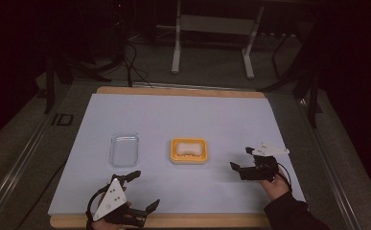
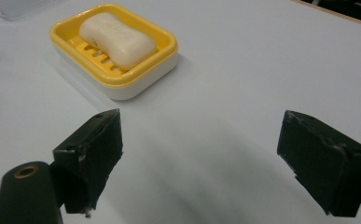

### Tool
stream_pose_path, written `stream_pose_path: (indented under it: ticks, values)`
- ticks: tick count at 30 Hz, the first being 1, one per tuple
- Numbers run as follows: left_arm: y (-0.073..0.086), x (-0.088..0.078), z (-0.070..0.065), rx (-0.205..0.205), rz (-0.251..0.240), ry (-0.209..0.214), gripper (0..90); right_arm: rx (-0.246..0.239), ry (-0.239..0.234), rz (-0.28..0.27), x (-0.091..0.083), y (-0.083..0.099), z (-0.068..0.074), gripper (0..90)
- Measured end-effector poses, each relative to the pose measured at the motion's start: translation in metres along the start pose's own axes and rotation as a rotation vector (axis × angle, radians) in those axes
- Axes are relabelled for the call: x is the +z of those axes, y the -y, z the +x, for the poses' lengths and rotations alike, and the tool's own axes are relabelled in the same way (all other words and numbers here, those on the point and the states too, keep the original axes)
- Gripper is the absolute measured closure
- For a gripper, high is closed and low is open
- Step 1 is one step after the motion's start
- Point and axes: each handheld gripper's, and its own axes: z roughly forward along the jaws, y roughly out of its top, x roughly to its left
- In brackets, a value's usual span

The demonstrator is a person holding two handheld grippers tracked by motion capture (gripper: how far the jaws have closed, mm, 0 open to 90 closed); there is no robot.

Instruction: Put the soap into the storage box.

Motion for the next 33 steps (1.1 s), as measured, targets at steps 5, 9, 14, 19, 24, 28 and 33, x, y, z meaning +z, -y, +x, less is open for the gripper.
stream_pose_path:
  ticks: [5,9,14,19,24,28,33]
  values:
    - [-0.0003,-0.0004,-0.0002,-0.002,-0.006,0.0,1.7,-0.012,-0.003,0.011,0.0028,0.0011,0.0016,13.8]
    - [-0.0001,0.0,-0.0001,0.0,0.001,0.001,1.7,-0.02,-0.007,0.017,0.0039,0.0012,0.0033,13.8]
    - [-0.0002,0.0004,-0.0005,-0.004,-0.001,0.003,1.7,-0.026,-0.005,0.021,0.0042,0.002,0.0033,13.9]
    - [-0.0002,0.0003,-0.0001,-0.004,-0.001,0.002,1.7,-0.031,-0.012,0.029,0.0054,0.0025,0.0032,13.9]
    - [-0.0005,0.0001,0.0002,-0.008,-0.005,0.002,1.7,-0.036,-0.012,0.035,0.0068,0.0029,0.0035,14.0]
    - [-0.0008,-0.0007,0.0004,-0.008,-0.007,-0.002,1.7,-0.035,-0.009,0.033,0.0066,0.0029,0.0032,14.0]
    - [-0.0008,-0.0005,0.0004,-0.008,-0.006,-0.001,1.7,-0.037,-0.011,0.036,0.0074,0.0032,0.003,14.0]
